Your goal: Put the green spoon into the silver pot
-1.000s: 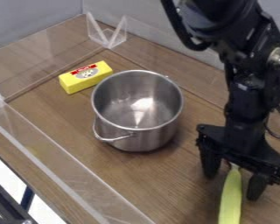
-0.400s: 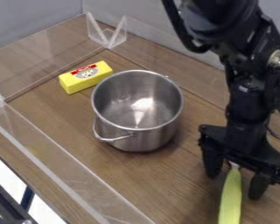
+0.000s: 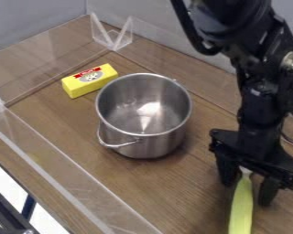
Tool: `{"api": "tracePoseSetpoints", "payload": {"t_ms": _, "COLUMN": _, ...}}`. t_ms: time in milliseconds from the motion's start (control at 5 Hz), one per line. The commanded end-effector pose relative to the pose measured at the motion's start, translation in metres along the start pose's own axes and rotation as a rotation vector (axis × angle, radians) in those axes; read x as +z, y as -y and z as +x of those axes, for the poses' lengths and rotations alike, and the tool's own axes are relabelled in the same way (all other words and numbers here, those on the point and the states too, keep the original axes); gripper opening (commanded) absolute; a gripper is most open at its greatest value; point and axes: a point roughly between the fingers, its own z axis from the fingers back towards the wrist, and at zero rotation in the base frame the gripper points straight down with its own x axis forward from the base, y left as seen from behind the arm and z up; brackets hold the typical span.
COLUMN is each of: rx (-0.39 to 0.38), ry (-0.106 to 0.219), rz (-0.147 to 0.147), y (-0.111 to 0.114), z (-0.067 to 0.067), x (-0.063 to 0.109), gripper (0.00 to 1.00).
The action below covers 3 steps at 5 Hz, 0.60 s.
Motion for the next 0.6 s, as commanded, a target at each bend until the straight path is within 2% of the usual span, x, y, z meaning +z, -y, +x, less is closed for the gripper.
{"api": "tracePoseSetpoints", "payload": {"t_ms": 0, "rx": 0.014, "ry": 0.027, "rz": -0.013, "y": -0.001, "z": 0.008, "x": 0.01, "gripper": 0.0}}
{"api": "tracePoseSetpoints", "payload": {"t_ms": 200, "rx": 0.015, "ry": 0.057, "rz": -0.006, "y": -0.006, "z": 0.011, "x": 0.035, "gripper": 0.0}}
{"api": "tracePoseSetpoints", "payload": {"t_ms": 400, "rx": 0.026, "ry": 0.113, "rz": 0.004, "y": -0.017, "z": 0.016, "x": 0.075, "gripper": 0.0}}
